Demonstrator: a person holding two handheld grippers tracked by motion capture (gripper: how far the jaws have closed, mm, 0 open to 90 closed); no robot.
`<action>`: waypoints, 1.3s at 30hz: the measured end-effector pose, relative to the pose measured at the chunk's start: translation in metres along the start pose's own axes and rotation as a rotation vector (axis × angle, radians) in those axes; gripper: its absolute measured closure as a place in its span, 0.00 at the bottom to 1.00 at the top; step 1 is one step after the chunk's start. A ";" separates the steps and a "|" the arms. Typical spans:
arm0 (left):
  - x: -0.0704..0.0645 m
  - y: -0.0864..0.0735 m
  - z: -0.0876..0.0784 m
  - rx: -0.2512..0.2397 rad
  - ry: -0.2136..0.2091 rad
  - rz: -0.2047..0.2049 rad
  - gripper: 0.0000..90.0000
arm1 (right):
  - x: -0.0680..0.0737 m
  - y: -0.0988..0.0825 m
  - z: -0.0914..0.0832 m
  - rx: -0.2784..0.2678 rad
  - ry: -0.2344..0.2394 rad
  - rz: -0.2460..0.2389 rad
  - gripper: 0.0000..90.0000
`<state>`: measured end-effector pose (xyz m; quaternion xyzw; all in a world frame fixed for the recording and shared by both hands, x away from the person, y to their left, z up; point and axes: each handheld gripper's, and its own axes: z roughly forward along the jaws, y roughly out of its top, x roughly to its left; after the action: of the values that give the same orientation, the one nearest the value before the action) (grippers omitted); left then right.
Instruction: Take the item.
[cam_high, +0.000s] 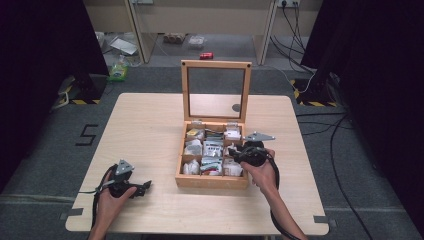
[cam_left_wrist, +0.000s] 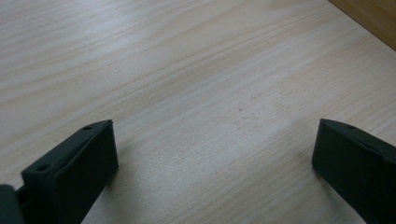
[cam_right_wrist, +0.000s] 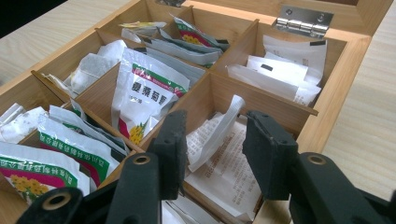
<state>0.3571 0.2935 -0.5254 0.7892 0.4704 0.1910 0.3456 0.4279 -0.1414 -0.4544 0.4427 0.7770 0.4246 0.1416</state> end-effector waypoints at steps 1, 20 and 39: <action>0.000 0.000 0.000 0.000 0.000 0.000 0.00 | 0.000 0.000 0.001 0.000 0.001 0.005 0.67; 0.000 0.000 0.000 0.000 0.000 0.000 0.00 | 0.000 0.001 0.008 0.010 0.010 0.003 0.90; 0.000 0.000 0.000 0.000 0.000 0.000 0.00 | -0.002 0.006 -0.005 -0.050 0.006 -0.056 1.00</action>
<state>0.3571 0.2935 -0.5254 0.7891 0.4705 0.1910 0.3456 0.4293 -0.1445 -0.4469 0.4159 0.7786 0.4410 0.1623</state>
